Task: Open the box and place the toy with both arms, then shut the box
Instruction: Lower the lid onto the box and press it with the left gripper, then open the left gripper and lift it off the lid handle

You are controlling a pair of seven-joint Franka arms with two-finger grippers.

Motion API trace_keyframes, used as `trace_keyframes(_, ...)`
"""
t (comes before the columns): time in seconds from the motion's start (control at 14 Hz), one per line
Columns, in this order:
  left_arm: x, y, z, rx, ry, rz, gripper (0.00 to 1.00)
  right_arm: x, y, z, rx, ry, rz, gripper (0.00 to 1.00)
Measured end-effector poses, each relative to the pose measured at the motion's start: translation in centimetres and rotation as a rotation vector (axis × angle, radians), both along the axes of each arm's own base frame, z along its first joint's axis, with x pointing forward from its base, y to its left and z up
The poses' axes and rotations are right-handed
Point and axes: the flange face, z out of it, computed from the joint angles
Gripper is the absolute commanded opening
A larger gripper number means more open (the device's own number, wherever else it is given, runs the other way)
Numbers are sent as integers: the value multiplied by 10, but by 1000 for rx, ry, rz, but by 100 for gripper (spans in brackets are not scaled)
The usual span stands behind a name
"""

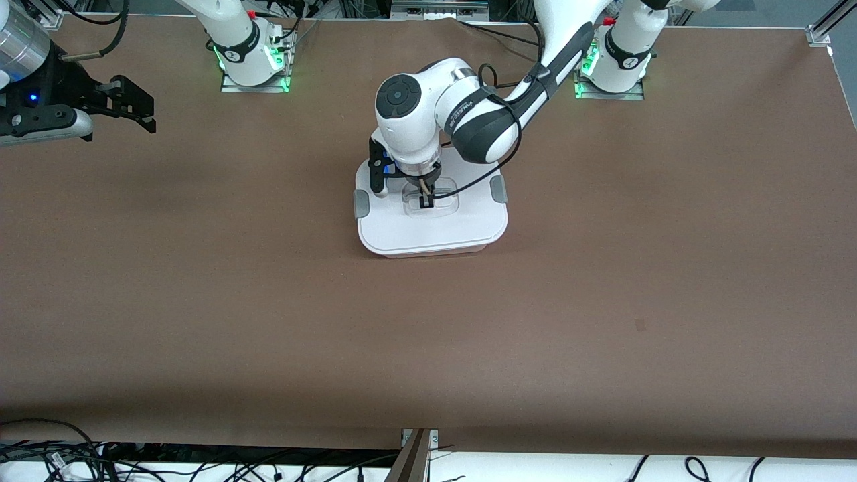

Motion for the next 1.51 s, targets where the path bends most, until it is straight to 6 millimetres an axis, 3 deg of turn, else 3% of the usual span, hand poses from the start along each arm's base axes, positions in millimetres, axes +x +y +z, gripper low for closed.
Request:
trace_keyframes(0.72, 4, 2, 1, -8, 4, -75, 1, 0, 0, 0, 0, 0, 0, 100)
trace_keyframes(0.79, 4, 2, 1, -8, 4, -75, 27, 0, 0, 0, 0, 0, 0, 100)
trace_keyframes(0.86, 4, 3, 1, -8, 4, -75, 99, 0, 0, 0, 0, 0, 0, 100)
trace_keyframes(1.15, 8, 6, -4, -4, 2, -68, 100, 0, 1, 0, 0, 0, 1, 100)
trace_keyframes(1.51, 22, 15, 19, -9, 19, -27, 100, 0, 1, 0, 0, 0, 1, 100)
